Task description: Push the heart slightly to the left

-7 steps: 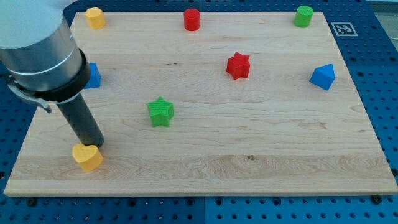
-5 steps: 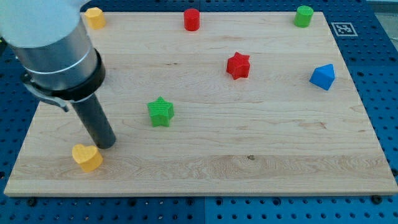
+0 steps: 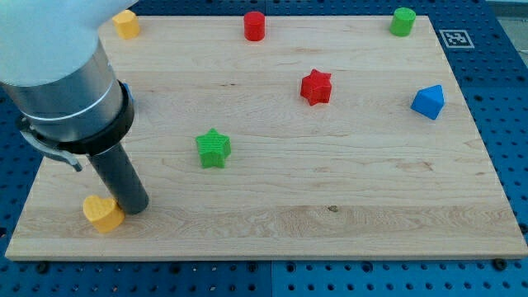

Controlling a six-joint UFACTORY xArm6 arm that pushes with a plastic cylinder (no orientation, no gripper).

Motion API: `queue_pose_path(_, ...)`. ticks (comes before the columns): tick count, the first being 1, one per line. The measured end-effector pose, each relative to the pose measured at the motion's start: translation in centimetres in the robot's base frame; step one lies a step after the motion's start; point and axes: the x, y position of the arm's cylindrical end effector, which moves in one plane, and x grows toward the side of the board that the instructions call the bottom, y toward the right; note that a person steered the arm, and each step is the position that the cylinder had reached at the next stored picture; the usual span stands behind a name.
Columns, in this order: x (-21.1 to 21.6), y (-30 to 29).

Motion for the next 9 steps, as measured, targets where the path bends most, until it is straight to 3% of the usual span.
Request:
queue_pose_path(6, -0.1, -1.3)
queue_pose_path(9, -3.7, -1.3)
